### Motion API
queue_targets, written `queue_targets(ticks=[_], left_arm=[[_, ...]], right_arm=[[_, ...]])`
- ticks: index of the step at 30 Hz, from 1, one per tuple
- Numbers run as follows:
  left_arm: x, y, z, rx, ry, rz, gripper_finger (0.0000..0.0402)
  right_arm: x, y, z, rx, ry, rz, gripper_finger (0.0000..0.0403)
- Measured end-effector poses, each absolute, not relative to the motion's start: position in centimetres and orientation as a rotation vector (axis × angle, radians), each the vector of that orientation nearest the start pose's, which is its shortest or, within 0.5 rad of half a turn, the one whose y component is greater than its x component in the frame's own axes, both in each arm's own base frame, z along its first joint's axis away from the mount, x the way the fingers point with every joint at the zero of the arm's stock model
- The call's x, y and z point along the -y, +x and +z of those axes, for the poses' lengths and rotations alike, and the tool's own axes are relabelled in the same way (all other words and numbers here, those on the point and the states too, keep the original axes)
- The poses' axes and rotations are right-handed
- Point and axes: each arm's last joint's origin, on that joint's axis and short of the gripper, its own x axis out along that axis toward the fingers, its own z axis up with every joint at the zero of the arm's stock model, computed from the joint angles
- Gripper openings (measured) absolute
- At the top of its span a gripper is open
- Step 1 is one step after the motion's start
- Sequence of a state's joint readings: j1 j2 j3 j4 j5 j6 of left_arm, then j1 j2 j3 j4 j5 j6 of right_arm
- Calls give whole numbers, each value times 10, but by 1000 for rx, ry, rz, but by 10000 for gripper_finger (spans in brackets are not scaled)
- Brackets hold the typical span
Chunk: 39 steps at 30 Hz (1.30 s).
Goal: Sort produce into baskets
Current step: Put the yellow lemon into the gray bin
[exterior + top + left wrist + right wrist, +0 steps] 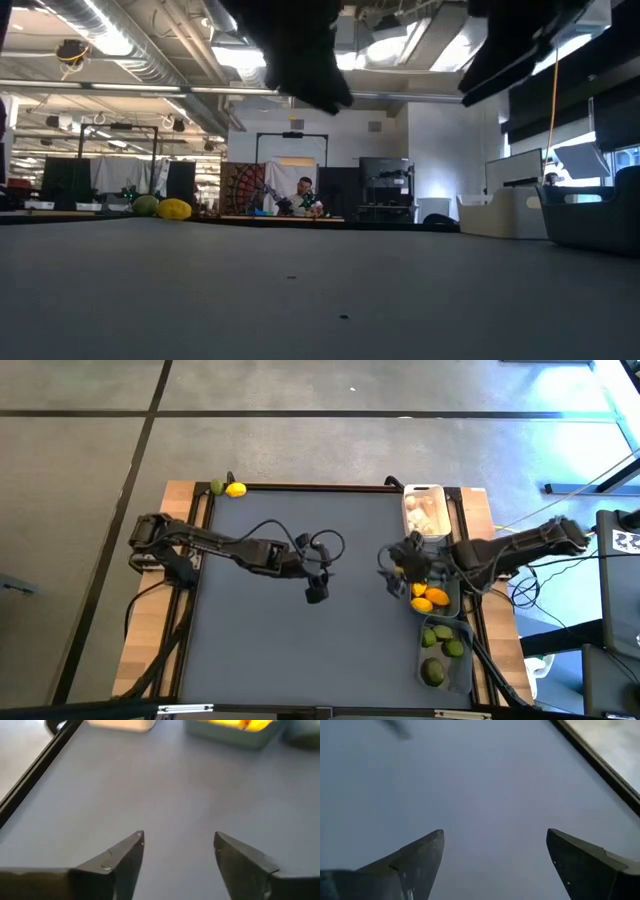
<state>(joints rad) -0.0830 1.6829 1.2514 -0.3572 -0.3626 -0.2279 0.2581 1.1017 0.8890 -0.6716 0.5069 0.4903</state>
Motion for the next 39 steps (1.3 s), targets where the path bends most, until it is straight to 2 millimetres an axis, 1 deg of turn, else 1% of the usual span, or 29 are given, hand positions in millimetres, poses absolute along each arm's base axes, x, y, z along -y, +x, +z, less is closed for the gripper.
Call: queue_targets(ticks=[3,5,8,11,20,27,32,39], left_arm=[[6,359,249,-785,-40,390,260],[-4,355,250,-818,-44,418,271],[-20,347,249,-879,-52,465,278],[-38,338,247,-959,-41,528,278],[-92,306,241,-1198,111,786,278],[-140,283,240,-1340,134,830,278],[-174,261,239,-1413,101,885,279],[-214,233,236,-1481,70,937,279]], right_arm=[[-58,211,271,-731,95,-375,351],[-66,212,268,-734,74,-350,351],[-76,214,263,-745,51,-322,351],[-81,217,257,-766,31,-312,351],[-84,227,243,-819,-24,-328,351],[-86,233,236,-833,-83,-329,351],[-86,233,236,-834,-99,-321,351],[-86,233,236,-827,-108,-334,351]])
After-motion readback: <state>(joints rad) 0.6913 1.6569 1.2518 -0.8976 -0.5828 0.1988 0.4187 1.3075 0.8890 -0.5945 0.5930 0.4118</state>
